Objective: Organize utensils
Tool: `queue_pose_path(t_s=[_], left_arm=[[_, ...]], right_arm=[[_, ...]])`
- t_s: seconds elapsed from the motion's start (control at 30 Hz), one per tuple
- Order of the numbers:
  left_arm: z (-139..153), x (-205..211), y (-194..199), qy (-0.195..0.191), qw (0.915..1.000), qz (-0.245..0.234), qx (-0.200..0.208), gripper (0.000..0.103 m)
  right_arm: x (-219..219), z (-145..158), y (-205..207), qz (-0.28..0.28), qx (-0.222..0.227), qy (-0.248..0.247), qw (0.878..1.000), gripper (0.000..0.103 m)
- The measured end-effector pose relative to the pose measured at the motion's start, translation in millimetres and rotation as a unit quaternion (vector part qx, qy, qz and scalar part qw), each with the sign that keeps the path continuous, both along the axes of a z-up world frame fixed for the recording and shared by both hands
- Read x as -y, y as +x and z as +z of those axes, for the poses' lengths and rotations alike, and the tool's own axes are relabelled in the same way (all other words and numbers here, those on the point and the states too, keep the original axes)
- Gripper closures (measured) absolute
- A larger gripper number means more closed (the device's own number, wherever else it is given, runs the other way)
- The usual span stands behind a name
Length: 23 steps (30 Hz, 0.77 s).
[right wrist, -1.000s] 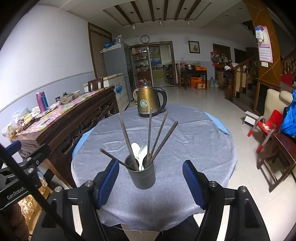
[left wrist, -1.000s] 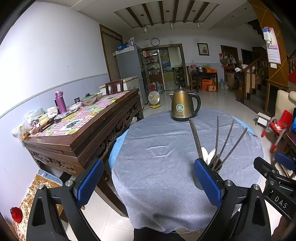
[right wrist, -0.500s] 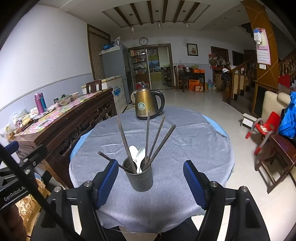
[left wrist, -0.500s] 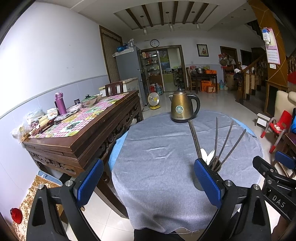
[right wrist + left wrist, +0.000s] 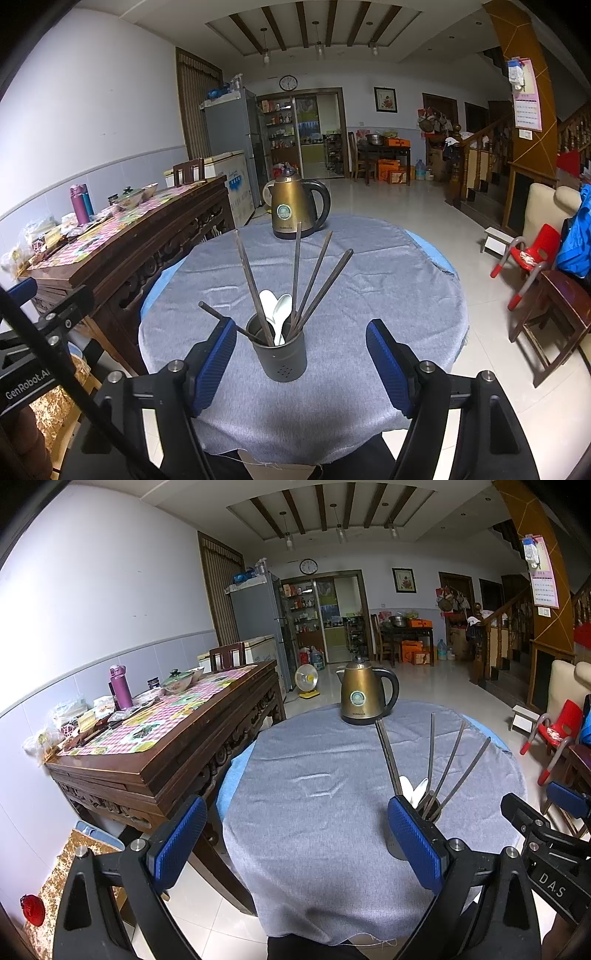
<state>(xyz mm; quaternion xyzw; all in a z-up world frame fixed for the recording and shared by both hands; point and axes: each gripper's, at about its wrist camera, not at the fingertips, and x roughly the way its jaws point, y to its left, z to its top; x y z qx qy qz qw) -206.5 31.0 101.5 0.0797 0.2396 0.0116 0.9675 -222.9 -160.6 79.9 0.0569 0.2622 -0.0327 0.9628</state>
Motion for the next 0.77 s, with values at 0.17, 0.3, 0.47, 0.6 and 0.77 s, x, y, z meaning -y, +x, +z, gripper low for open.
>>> queue_pose_path(t_s=[0.17,0.3,0.47,0.6,0.77], left_arm=[[0,0,1,-0.001,1.0,-0.001,-0.001,0.005],[0,-1,1,-0.001,1.0,-0.001,-0.002,0.005],[-3,-1,5,-0.001,1.0,0.001,-0.004,0.005],[-6,-1,14,-0.003,1.0,0.002,-0.009,0.005],[-17,-2,41,-0.013,0.9997,0.006,-0.021,0.005]], right_arm=[[-3,-1,1,0.003,-0.001,-0.001,1.0,0.027],[-4,-3,2,0.004,-0.003,0.0,1.0,0.027],[-2,-5,6,0.008,-0.005,0.002,1.0,0.027],[-2,-7,10,0.011,-0.006,0.003,1.0,0.027],[6,-17,20,0.013,-0.015,0.009,1.0,0.027]])
